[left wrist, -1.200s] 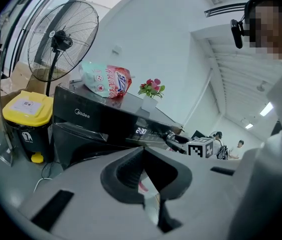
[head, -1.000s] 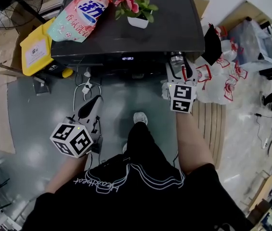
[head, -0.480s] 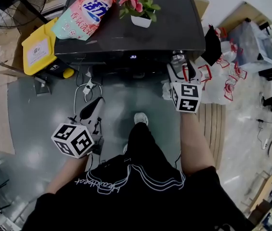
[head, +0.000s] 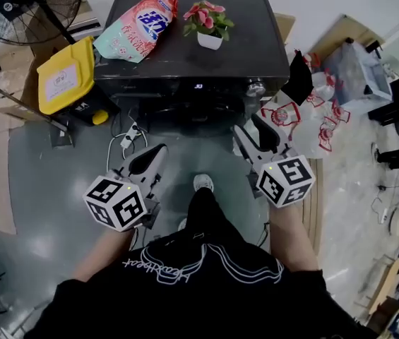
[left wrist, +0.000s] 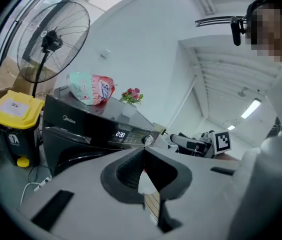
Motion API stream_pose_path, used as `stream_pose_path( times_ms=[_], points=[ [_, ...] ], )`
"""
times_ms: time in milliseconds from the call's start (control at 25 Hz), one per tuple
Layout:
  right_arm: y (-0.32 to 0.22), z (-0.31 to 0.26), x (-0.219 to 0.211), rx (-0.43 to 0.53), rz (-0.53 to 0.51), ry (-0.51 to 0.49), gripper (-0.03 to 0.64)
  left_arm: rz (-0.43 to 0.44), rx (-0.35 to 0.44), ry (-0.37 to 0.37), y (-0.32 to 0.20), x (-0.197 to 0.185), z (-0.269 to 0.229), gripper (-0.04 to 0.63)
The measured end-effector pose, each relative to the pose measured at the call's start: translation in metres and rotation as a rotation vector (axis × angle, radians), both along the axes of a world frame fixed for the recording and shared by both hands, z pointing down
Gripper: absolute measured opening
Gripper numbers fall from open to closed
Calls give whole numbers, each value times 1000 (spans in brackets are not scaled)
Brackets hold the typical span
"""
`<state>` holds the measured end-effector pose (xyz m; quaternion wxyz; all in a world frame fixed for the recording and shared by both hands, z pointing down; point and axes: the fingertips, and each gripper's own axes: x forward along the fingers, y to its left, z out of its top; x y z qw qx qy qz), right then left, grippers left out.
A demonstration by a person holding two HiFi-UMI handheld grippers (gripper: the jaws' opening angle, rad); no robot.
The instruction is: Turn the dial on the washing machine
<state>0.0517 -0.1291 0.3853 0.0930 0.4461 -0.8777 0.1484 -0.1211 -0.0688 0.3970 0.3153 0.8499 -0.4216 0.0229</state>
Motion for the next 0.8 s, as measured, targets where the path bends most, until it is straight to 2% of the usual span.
stream_pose_path(
  times_ms=[160,360,440,520,800],
  points=[
    [42,-38,-7,7,6,-103,138,101,74,24,22,13,-42,5],
    [93,-79,-16,58,-12,-125,45,169,162,49,54,15,-92,5],
    [115,-91,-22,81,-42,-133,44,191,186,59,67,17,-108,6],
    [136,-100,-29,96,-80,-142,5,213,210,70,80,21,-121,6],
    [175,-117,-33,111,-153,-211,4,270,262,69,112,38,-138,6]
  ],
)
